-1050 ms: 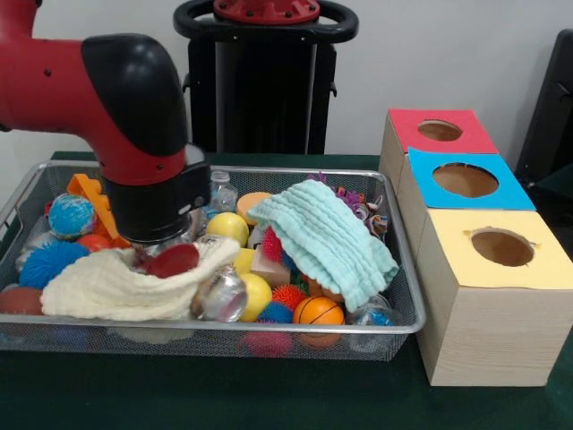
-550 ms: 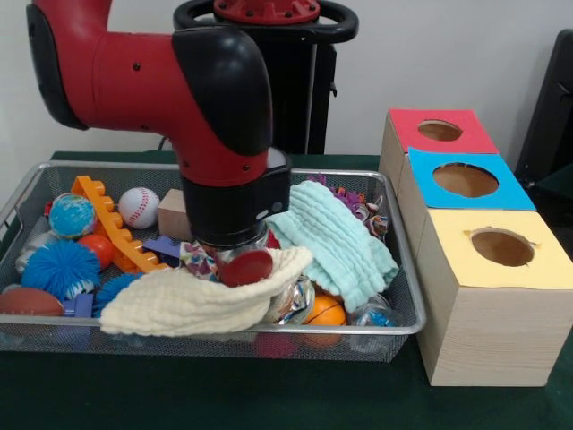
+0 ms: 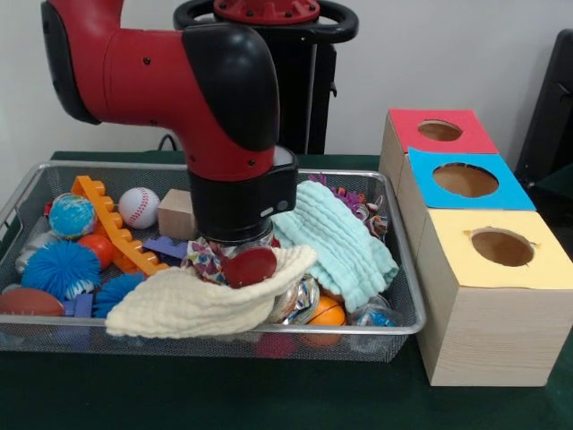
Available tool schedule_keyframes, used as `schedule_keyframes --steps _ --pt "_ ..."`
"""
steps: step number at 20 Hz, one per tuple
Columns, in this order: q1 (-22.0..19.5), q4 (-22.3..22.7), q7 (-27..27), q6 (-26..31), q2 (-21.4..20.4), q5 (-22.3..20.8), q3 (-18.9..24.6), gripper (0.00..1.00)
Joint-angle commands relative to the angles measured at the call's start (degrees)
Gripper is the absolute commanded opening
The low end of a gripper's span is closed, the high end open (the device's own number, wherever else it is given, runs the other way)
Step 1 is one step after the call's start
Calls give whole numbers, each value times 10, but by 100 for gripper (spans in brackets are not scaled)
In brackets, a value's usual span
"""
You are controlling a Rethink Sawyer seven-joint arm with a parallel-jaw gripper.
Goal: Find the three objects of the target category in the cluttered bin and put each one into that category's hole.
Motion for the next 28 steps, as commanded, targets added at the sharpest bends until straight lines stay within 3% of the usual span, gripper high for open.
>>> schedule_keyframes --steps 1,6,9,12,19,28 --pt "-24 105 72 -148 4 22 39 100" --pt "-27 147 57 -190 5 9 37 100" --pt "-6 160 50 -184 2 0 9 100" --pt "-19 173 40 -215 26 -7 9 100" --pt "1 250 69 -173 -39 34 4 100" --pt "18 279 58 -103 -89 75 -16 100"
